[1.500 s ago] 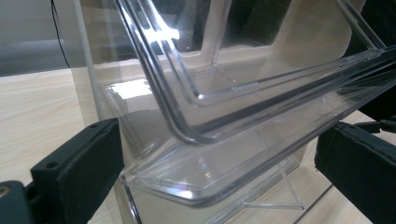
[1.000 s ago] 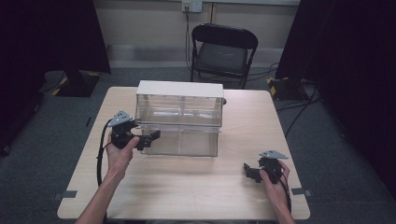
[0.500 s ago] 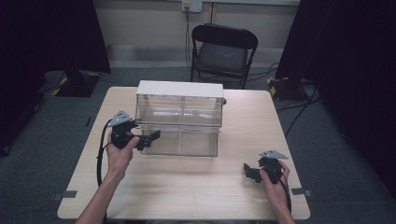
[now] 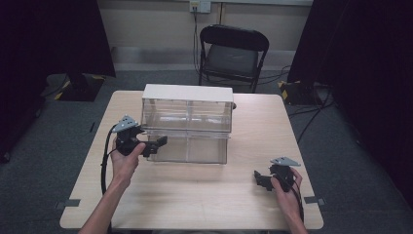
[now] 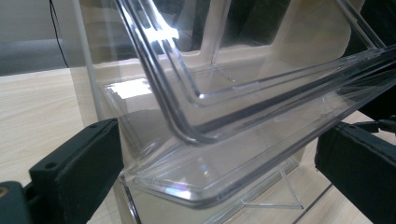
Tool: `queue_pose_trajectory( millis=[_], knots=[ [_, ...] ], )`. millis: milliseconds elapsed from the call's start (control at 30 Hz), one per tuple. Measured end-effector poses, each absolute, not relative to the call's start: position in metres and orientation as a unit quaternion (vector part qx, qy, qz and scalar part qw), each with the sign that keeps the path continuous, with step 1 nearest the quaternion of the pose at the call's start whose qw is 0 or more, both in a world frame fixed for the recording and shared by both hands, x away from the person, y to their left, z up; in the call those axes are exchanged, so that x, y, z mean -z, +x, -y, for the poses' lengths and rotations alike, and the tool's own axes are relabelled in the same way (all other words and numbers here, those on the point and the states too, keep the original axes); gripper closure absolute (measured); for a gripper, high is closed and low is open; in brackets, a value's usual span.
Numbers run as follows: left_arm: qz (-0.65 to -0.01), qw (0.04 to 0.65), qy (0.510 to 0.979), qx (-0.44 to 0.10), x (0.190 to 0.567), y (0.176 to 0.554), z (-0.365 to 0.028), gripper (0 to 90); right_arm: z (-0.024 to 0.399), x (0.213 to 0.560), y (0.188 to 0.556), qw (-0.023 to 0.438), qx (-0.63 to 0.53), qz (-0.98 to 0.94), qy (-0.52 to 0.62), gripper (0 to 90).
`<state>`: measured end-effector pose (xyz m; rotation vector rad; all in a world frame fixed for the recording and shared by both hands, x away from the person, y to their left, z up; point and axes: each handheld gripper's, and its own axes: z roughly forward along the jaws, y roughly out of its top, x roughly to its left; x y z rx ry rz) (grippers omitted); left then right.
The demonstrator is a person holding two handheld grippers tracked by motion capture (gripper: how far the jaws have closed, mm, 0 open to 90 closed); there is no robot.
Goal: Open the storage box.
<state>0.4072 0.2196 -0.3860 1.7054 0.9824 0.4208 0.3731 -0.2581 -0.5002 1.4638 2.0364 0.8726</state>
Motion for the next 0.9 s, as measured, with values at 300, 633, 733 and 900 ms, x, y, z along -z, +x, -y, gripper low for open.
queue_pose_trajectory(
  millis=[300,633,733,900],
  knots=[
    [-0.413,0.534,0.716,-0.177,0.3859,0.407,-0.2196,0.8,0.2582,0.5002,0.3731,0.241,-0.319,-0.745,0.535,10.7],
    [-0.414,0.534,0.715,-0.178,0.3859,0.4069,-0.219,0.6,0.2582,0.5002,0.3731,0.241,-0.319,-0.745,0.535,10.8],
    [-0.414,0.534,0.716,-0.178,0.3859,0.4069,-0.2189,0.5,0.2582,0.5002,0.3731,0.241,-0.319,-0.745,0.535,10.7],
    [-0.414,0.533,0.716,-0.178,0.3859,0.4069,-0.2188,0.5,0.2582,0.5002,0.3731,0.241,-0.319,-0.744,0.535,10.7]
  ],
)
